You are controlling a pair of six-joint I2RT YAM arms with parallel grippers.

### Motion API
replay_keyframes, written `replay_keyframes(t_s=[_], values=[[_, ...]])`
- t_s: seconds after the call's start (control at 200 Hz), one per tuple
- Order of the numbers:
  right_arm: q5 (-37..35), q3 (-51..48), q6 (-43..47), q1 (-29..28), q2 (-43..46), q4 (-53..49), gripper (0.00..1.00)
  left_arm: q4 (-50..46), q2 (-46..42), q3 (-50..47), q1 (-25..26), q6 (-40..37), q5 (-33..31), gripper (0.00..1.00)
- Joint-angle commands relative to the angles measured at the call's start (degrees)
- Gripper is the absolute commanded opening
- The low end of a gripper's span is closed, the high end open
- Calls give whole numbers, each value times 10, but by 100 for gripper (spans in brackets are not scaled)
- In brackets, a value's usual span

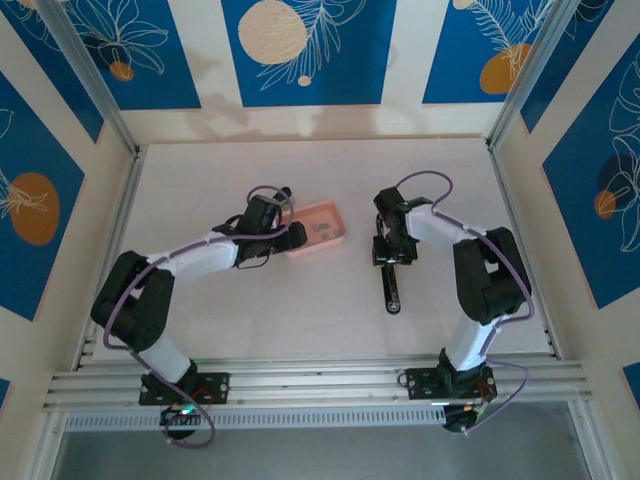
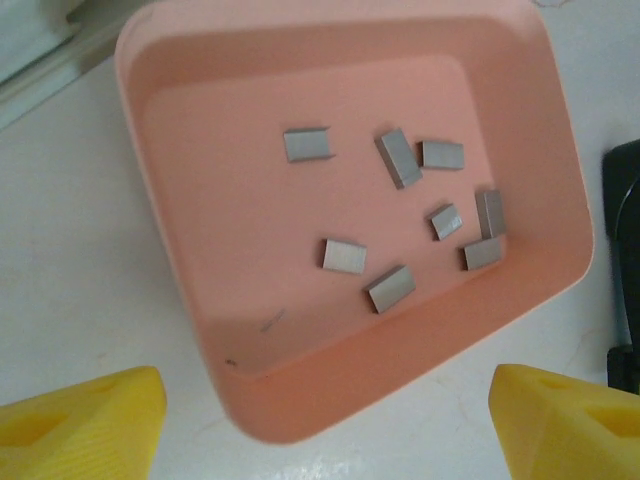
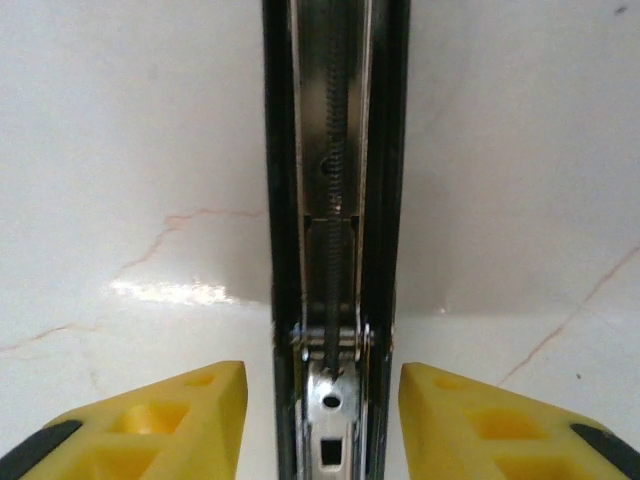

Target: Load the staples into the stapler

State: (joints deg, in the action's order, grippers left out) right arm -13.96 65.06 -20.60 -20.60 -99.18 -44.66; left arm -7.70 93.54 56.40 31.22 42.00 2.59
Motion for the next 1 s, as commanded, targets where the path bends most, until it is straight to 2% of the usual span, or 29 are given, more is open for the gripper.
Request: replay_keyframes(t_s=[0.0, 0.205, 0.355, 0.745, 0.995], values=[[12, 3, -11, -1, 57, -9, 50, -20, 24, 36, -12, -20, -8, 84], [58, -7, -41, -11, 124, 24, 55, -50, 79, 90, -18, -43, -10, 85], [107, 4, -51, -12, 125, 57, 57, -70, 110, 126, -19, -62, -10, 83], [151, 66, -56, -7, 42, 91, 58, -127, 185, 214, -19, -134, 9, 81], [189, 143, -61, 8, -66, 107, 58, -135, 189, 225, -19, -142, 6, 81]])
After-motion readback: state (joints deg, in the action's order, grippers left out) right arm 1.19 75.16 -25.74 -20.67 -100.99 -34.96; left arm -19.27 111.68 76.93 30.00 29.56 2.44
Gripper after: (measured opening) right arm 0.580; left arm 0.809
